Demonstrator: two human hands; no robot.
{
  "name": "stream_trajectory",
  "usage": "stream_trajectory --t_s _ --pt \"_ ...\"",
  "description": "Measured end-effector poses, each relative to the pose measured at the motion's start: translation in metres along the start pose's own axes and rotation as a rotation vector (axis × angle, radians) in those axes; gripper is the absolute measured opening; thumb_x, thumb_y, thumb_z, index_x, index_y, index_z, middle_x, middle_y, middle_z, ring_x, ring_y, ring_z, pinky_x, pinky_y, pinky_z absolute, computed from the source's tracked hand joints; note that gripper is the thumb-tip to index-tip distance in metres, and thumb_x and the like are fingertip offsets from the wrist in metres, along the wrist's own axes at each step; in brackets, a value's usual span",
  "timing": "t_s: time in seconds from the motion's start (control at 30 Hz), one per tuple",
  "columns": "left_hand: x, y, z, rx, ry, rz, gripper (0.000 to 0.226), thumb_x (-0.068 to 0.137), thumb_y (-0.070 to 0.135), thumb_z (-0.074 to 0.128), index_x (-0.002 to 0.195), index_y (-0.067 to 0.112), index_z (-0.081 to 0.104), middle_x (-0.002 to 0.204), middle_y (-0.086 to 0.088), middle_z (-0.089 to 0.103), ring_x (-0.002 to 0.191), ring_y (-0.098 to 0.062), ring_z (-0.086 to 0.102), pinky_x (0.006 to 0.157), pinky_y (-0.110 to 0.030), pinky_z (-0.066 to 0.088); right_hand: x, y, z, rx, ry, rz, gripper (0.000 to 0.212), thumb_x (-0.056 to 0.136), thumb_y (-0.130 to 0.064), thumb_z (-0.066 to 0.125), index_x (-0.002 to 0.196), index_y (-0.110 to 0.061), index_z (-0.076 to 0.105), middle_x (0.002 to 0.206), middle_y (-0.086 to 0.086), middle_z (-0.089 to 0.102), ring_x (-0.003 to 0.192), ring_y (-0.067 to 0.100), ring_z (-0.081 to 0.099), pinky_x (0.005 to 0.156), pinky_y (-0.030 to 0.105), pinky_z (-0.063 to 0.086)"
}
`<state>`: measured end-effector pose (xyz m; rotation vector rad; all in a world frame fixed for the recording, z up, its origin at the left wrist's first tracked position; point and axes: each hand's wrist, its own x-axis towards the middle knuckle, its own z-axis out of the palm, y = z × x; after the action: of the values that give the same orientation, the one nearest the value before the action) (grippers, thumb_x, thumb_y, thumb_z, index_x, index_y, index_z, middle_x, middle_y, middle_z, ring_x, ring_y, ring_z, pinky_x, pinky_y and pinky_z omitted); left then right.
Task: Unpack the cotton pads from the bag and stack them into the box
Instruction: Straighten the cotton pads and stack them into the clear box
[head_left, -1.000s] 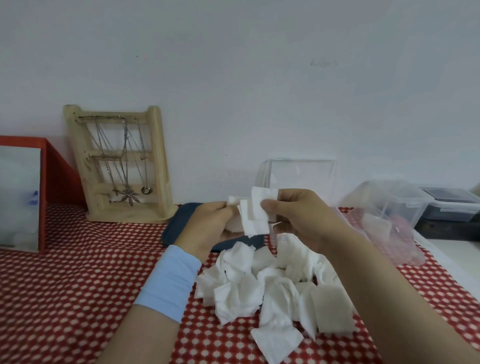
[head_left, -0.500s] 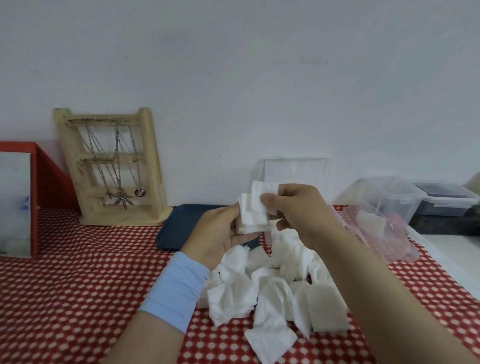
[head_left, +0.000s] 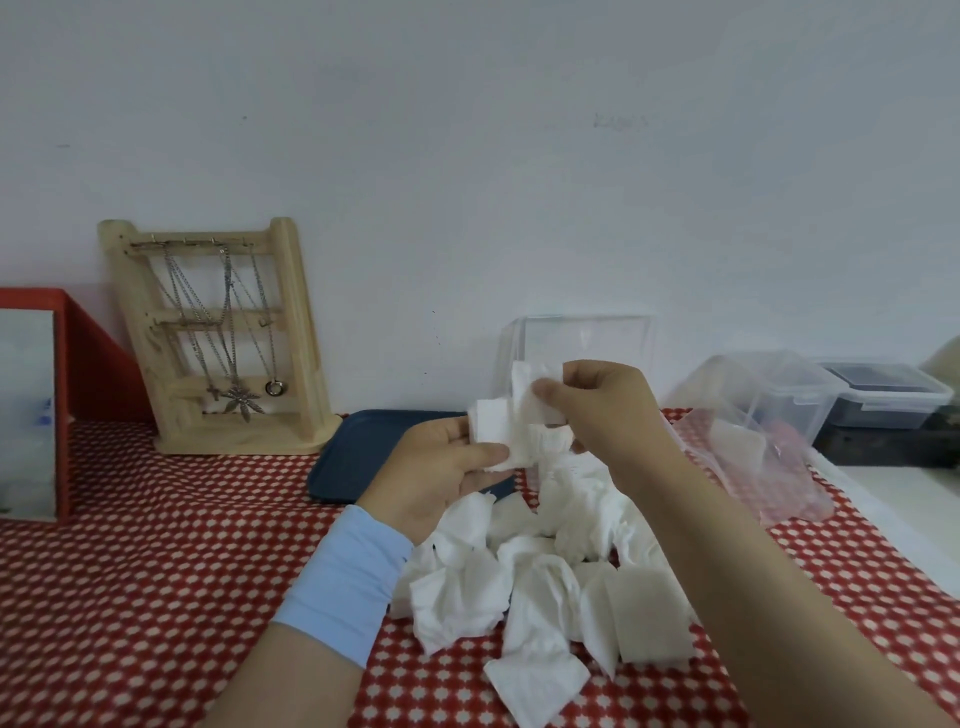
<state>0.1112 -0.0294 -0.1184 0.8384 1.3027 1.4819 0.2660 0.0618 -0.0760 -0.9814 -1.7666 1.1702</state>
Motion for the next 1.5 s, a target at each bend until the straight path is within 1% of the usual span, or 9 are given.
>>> stream_trajectory --t_s 0.2,0.43,0.83,0.93,1.0,1.07,1.2,1.37,1.5 --pt "0.0 0.003 -0.002 -0.023 0.007 -0.01 0.026 0.097 0.005 0.064 0.121 -0.001 0.068 0.115 -0.014 0.076 0.109 -0.025 0.073 0.091 -0.033 0.06 -0.007 -0.014 -0.005 0.047 -0.236 0.002 0.013 0.085 -0.013 0.079 0.084 -0.001 0.075 0.066 0.004 0.07 0.049 0.013 0.059 0.041 0.015 0.037" --pt "-0.002 0.008 0.001 -0.138 -0.038 -0.043 0.03 0.104 0.016 0.054 0.122 -0.003 0.068 0.118 -0.022 0.073 0.112 -0.031 0.071 0.09 -0.037 0.061 -0.004 -0.003 0.005 -0.043 -0.201 0.024 0.013 0.08 -0.014 0.083 0.075 -0.008 0.073 0.047 -0.015 0.06 0.038 -0.002 0.051 0.044 0.011 0.04" --pt "-0.005 0.009 0.005 -0.103 -0.039 -0.047 0.035 0.105 0.022 0.052 0.125 -0.001 0.066 0.118 -0.02 0.074 0.11 -0.03 0.072 0.09 -0.036 0.061 0.0 0.002 0.007 -0.194 -0.169 0.009 0.016 0.073 -0.022 0.089 0.075 -0.016 0.075 0.067 -0.006 0.071 0.053 0.003 0.06 0.046 0.015 0.045" --pt "-0.008 0.013 0.007 -0.146 -0.09 -0.055 0.044 0.098 0.036 0.058 0.123 0.001 0.067 0.118 -0.017 0.074 0.11 -0.028 0.073 0.092 -0.037 0.06 0.0 0.002 0.006 -0.21 -0.122 0.007 0.034 0.07 -0.029 0.09 0.094 -0.019 0.069 0.08 -0.007 0.067 0.062 0.002 0.062 0.051 0.017 0.045" --pt "-0.009 0.012 0.006 -0.058 -0.12 -0.011 0.04 0.092 0.023 0.065 0.124 -0.001 0.067 0.12 -0.017 0.073 0.112 -0.027 0.072 0.093 -0.033 0.06 0.001 0.001 0.001 -0.167 -0.168 0.05 0.055 0.071 -0.032 0.09 0.116 -0.027 0.06 0.099 -0.006 0.067 0.082 0.007 0.066 0.059 0.019 0.045" --pt "-0.008 0.01 0.004 0.009 -0.118 0.004 0.03 0.096 0.007 0.063 0.125 -0.002 0.065 0.121 -0.017 0.073 0.113 -0.027 0.071 0.094 -0.033 0.059 0.001 -0.001 -0.006 -0.1 -0.281 0.095 0.055 0.077 -0.027 0.086 0.124 -0.026 0.059 0.104 -0.002 0.069 0.086 0.013 0.069 0.062 0.021 0.048" --pt "-0.008 0.011 0.007 0.028 -0.065 0.004 0.031 0.096 0.004 0.063 0.128 0.001 0.062 0.118 -0.016 0.074 0.109 -0.029 0.073 0.092 -0.036 0.06 0.002 -0.001 -0.019 -0.04 -0.39 0.073 0.026 0.086 -0.017 0.077 0.112 -0.019 0.075 0.099 0.004 0.076 0.085 0.015 0.068 0.072 0.026 0.053" --pt "-0.006 0.022 0.023 0.173 0.045 0.031 0.046 0.088 0.001 0.075 0.129 0.008 0.055 0.112 -0.017 0.075 0.099 -0.027 0.076 0.082 -0.037 0.062 0.01 -0.009 -0.037 -0.185 -0.54 0.088 0.019 0.088 -0.031 0.075 0.102 -0.019 0.079 0.094 0.002 0.079 0.084 0.014 0.07 0.08 0.032 0.055" --pt "0.014 0.047 0.043 0.322 0.072 0.063 0.05 0.087 0.004 0.077 0.129 0.013 0.053 0.112 -0.012 0.07 0.101 -0.026 0.073 0.081 -0.032 0.062 0.039 -0.018 -0.061 -0.277 -0.42 0.065 0.02 0.09 -0.025 0.075 0.103 -0.01 0.076 0.093 0.006 0.079 0.083 0.021 0.075 0.079 0.036 0.06"
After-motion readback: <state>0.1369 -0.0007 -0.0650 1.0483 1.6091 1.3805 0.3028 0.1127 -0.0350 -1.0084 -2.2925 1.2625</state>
